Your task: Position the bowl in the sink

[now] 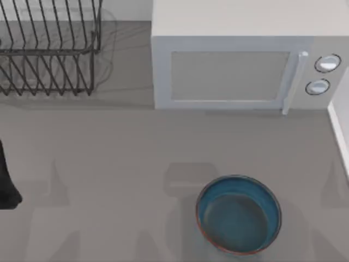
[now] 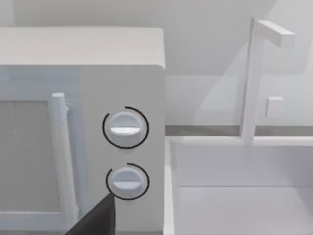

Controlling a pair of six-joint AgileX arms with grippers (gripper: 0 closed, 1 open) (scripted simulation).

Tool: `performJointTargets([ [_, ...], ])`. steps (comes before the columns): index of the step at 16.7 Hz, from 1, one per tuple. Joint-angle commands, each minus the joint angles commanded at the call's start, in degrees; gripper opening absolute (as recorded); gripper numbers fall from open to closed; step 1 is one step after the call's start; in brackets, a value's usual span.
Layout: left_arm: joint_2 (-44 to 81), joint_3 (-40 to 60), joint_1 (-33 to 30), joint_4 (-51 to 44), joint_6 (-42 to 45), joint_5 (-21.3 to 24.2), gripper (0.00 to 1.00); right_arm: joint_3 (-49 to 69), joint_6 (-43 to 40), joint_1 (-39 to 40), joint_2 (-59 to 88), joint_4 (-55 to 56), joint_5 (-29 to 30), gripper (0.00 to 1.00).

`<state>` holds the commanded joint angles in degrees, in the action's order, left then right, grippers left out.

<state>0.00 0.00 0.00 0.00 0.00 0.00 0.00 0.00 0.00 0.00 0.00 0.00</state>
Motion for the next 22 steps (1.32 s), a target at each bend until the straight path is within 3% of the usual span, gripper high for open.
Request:
performJointTargets([
  [4, 0.0, 0.0, 0.0, 0.0, 0.0, 0.0, 1.00, 1.9, 1.0, 1.1, 1.9, -1.8, -0.1, 1.00],
  [8, 0.0, 0.0, 0.0, 0.0, 0.0, 0.0, 1.00, 12.1, 6.2, 6.1, 12.9, -11.2, -0.1, 1.00],
  [18, 0.0, 0.0, 0.0, 0.0, 0.0, 0.0, 1.00, 50.4, 25.9, 25.5, 67.8, -49.5, 0.1, 1.00],
  [22, 0.0, 0.0, 0.0, 0.0, 0.0, 0.0, 1.00, 63.0, 32.3, 31.8, 83.5, -61.3, 0.0, 1.00],
])
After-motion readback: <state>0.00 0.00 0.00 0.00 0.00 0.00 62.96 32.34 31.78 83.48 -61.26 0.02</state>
